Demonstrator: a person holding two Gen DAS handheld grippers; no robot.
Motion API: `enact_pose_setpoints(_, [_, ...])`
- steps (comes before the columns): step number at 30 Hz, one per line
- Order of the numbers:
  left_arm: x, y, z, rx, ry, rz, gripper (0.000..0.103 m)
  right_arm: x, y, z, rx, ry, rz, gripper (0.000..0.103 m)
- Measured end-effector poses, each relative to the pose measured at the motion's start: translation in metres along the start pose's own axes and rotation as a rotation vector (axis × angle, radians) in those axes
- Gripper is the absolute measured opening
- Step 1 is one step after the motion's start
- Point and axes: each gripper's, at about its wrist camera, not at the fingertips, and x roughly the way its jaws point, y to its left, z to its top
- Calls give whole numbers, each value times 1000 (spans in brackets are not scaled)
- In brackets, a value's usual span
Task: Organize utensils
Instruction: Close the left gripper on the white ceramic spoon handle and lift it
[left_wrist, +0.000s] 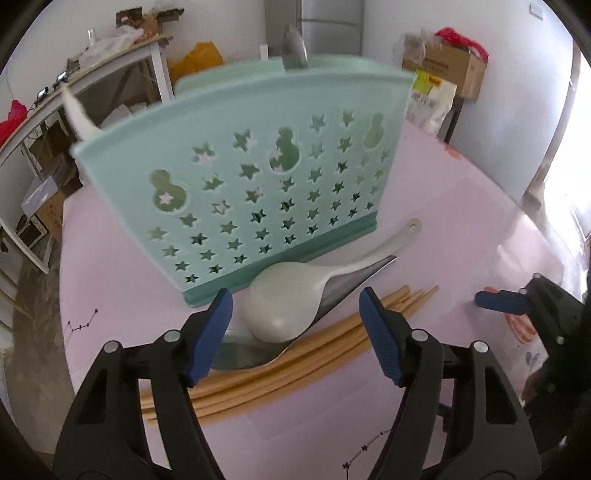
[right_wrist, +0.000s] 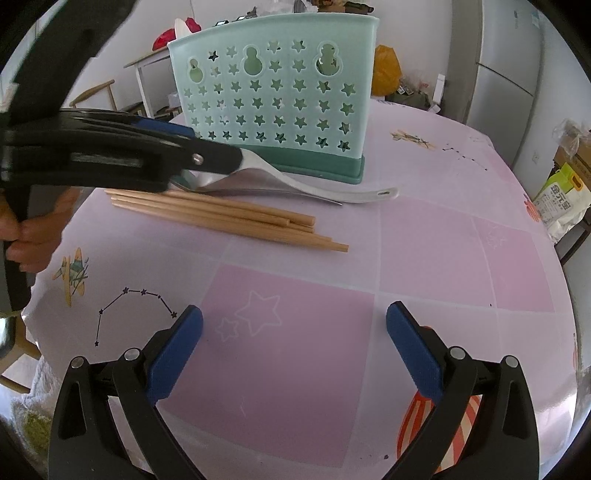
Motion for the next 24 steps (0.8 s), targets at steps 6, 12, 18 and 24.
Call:
enact_pose_setpoints(6, [19, 6, 0, -23, 61, 16, 47, 1, 0, 1, 2, -3, -1, 97])
enact_pose_setpoints(12, [5, 12, -3, 7, 2, 25, 40, 2, 0, 2, 2, -4, -2, 97])
enact_pose_setpoints(18, [-2, 25, -2, -25, -49, 14, 36, 3, 0, 3, 5, -4, -4, 97])
enact_pose_setpoints(24, [-4, 42, -2, -67, -113, -15, 24, 3, 0, 4, 5, -2, -5, 97])
